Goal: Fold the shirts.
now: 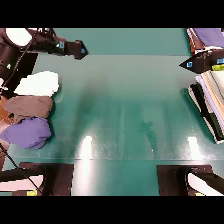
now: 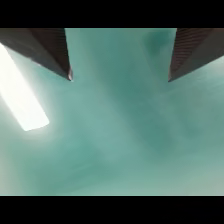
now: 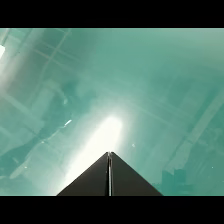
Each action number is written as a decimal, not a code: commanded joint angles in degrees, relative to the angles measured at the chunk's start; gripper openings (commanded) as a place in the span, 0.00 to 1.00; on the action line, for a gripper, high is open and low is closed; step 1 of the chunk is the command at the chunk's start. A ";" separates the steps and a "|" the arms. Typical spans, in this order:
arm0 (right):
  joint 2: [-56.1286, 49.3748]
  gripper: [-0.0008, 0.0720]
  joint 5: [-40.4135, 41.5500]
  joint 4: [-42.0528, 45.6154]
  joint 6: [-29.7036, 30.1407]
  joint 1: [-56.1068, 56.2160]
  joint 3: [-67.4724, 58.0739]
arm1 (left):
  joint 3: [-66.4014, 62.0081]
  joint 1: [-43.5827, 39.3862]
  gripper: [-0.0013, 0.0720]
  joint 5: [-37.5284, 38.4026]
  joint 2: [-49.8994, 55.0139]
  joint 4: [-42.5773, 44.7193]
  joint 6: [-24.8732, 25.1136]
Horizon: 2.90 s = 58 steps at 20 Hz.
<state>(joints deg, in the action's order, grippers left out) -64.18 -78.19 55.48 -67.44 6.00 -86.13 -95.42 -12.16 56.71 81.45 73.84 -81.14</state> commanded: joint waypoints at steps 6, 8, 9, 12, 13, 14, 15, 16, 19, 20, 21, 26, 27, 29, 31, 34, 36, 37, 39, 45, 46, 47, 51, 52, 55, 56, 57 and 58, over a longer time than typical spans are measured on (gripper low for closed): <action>0.02 0.03 0.31 0.00 -0.02 0.07 -0.04 | 9.57 12.24 1.00 6.67 2.69 31.78 -13.62; -0.11 0.03 0.28 -0.02 -0.02 0.09 0.02 | 14.62 16.02 1.00 3.56 3.58 29.44 -13.62; -0.09 0.04 0.59 -0.07 -0.04 0.07 0.37 | 16.50 17.49 1.00 2.38 4.13 27.78 -13.60; -0.09 0.04 1.44 -0.31 -0.07 0.09 2.71 | 18.64 19.34 1.00 2.08 5.64 25.79 -13.55; -0.09 0.04 1.75 -0.63 -0.07 0.09 3.61 | 18.64 19.34 1.00 2.21 5.75 25.77 -13.51; -0.09 0.04 1.86 -0.63 -0.04 0.09 4.26 | 18.64 19.34 1.00 2.05 5.75 25.68 -13.53; -0.09 0.04 1.92 -0.50 -0.07 0.07 4.76 | 18.64 19.34 0.74 2.05 5.75 24.98 -13.53; -0.09 0.04 2.12 -0.55 -0.07 0.07 5.03 | 18.64 19.34 0.30 2.05 5.75 24.79 -13.42; -0.02 0.03 2.56 -0.52 -0.07 0.07 5.05 | 18.03 19.34 0.05 4.00 5.20 24.65 -13.38; 0.00 0.03 3.15 -0.66 -0.07 0.07 5.05 | 16.96 19.34 0.05 4.90 4.28 24.63 -13.38; 0.07 0.04 3.98 -1.79 -0.07 0.07 5.05 | 15.74 19.30 0.05 5.05 2.36 24.63 -13.38; 4.42 0.03 16.26 -6.36 -0.02 -0.28 5.05 | 0.59 15.89 0.05 9.79 -12.70 24.52 -10.75; 5.86 0.03 18.84 -6.36 -0.02 -0.28 5.03 | -2.99 14.21 0.05 11.91 -15.28 24.52 -10.03; 8.57 0.03 23.26 -6.29 -0.02 -0.28 5.05 | -9.29 9.42 0.05 15.91 -19.50 24.61 -9.84; 10.56 0.03 25.68 -6.32 0.00 -0.28 5.05 | -12.87 3.08 0.05 18.47 -21.70 24.70 -9.92; 12.31 0.03 26.32 -6.19 0.00 -0.28 5.05 | -13.16 -8.66 0.05 22.64 -20.79 24.63 -11.85; 12.72 0.04 26.29 -5.95 0.00 -0.28 5.03 | -10.86 -16.06 0.05 24.06 -18.16 24.00 -13.11; 12.72 0.03 26.12 -5.95 0.00 -0.28 5.05 | -9.09 -19.39 0.05 23.85 -16.41 22.36 -13.42; 12.72 0.03 25.31 -5.95 0.00 -0.28 5.05 | -5.57 -24.72 0.05 22.16 -12.24 15.96 -13.38; 12.72 0.03 23.15 -5.92 0.00 -0.28 5.05 | -0.96 -30.40 0.85 11.21 -0.31 6.51 -9.68; 12.70 0.04 22.47 -5.88 0.00 -0.28 5.05 | -0.96 -29.44 0.85 11.15 -0.09 9.75 -9.73; 12.70 0.03 22.16 -5.88 0.00 -0.28 5.07 | -0.98 -27.93 0.85 11.21 -0.11 13.09 -9.73; 12.63 0.03 21.38 -5.84 0.00 -0.28 5.07 | 0.68 -14.80 0.85 10.71 0.46 16.13 -12.04; 12.20 0.03 20.87 -5.88 0.00 -0.28 5.07 | 1.64 -10.62 0.85 10.60 1.44 13.73 -12.35; 10.29 0.04 17.20 -5.90 -0.02 -0.28 5.07 | 5.46 -1.16 0.85 9.29 6.29 3.13 -11.67; 9.44 0.04 15.96 -5.90 -0.02 -0.13 5.07 | 6.86 0.98 0.85 8.61 8.48 -0.26 -11.41; 8.61 0.03 15.26 -5.90 -0.02 -0.04 5.07 | 7.72 2.29 0.85 8.02 10.95 -2.73 -11.41; 7.67 0.03 14.78 -5.90 -0.02 -0.04 5.07 | 7.93 2.80 0.85 7.74 13.40 -3.80 -11.41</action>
<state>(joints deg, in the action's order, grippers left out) -54.61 -60.62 49.65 -67.40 5.78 -81.08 -89.67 -14.41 65.93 89.67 77.60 -92.71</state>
